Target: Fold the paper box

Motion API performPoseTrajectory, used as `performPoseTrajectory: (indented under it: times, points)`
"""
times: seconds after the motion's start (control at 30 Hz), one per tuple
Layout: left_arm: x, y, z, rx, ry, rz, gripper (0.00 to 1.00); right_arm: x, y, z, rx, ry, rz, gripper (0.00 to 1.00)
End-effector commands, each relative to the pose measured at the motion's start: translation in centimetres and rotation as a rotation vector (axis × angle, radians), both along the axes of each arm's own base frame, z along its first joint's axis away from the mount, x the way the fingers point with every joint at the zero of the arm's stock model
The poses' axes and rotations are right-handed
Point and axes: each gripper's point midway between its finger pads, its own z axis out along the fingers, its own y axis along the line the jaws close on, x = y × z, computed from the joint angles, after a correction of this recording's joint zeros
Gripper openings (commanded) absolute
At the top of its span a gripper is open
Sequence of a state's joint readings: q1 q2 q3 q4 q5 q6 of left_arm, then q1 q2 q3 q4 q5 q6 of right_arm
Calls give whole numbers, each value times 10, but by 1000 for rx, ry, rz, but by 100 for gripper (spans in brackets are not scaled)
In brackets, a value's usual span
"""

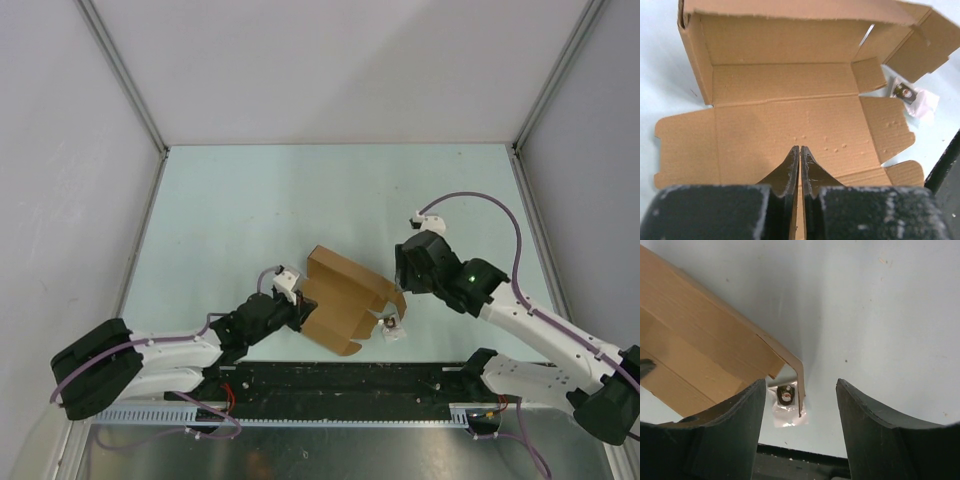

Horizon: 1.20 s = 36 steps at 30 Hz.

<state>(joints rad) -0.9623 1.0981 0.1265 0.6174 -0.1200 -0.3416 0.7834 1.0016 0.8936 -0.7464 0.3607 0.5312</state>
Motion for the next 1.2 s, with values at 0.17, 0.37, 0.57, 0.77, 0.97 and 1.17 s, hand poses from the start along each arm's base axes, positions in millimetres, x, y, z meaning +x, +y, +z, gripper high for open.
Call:
performPoseTrajectory:
  times: [0.17, 0.37, 0.57, 0.77, 0.97, 1.17]
  points:
    - [2, -3, 26, -100, -38, 20, 7, -17, -1, -43, 4, 149, 8, 58]
    - [1, -3, 24, -92, -36, 17, 6, -16, 7, -56, 27, 173, 25, 52]
    - [2, -2, 24, -92, -38, 23, 5, -9, 17, -67, 24, 185, 40, 34]
    - [2, 0, 25, -94, -43, 27, 4, 5, 18, -73, -32, 141, 73, 20]
    - [2, 2, 23, -85, -46, 31, 4, 20, 24, -72, -81, 70, 147, 8]
    - [4, 1, 22, -73, -50, 33, 4, 41, 40, -63, -116, -46, 253, 7]
